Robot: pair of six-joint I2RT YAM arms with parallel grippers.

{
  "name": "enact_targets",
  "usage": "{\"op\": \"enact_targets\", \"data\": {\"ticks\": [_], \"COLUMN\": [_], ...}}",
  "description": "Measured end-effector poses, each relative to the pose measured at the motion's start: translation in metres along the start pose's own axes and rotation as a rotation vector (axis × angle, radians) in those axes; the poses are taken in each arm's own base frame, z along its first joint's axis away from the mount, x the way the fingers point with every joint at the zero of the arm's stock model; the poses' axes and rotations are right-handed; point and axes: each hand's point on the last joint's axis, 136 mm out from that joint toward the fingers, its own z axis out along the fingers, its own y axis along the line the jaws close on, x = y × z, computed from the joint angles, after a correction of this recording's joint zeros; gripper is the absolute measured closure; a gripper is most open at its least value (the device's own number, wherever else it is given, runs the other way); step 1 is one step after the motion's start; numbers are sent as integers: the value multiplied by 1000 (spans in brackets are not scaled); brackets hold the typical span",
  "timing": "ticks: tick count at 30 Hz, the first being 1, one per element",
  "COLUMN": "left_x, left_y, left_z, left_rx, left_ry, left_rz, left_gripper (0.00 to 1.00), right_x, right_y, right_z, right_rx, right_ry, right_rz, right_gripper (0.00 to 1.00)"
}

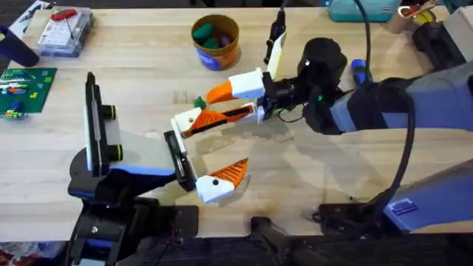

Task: Pick up the gripper from the table and insert it into the empty holder that is missing its gripper. Then pick up a screw, insert it into the mounting hole, and use the screwdriver to tighten it. Finally, clean up the table by picking up the vegetable and placing it into the bucket.

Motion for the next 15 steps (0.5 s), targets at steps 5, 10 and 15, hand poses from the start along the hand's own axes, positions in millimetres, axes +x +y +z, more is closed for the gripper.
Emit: {"op": "enact_targets", "data": {"ticks": [5, 10, 15], "left_x": [0, 0, 0], "left_y": [0, 0, 0], "left_z": [0, 0, 0], "left_rx": [1, 1, 1], "left_ry": [0, 0, 0], "left_rz": [0, 0, 0], "left_gripper": [10, 10, 10], "right_x": [-16, -54, -108], "right_y": [-3, -1, -4], "right_z": [-11, -30, -51], "right_rx": [15, 53, 179], "right_ry": [-73, -220, -347], "right_rz": [-60, -181, -256], "right_gripper": [7, 6, 6]}}
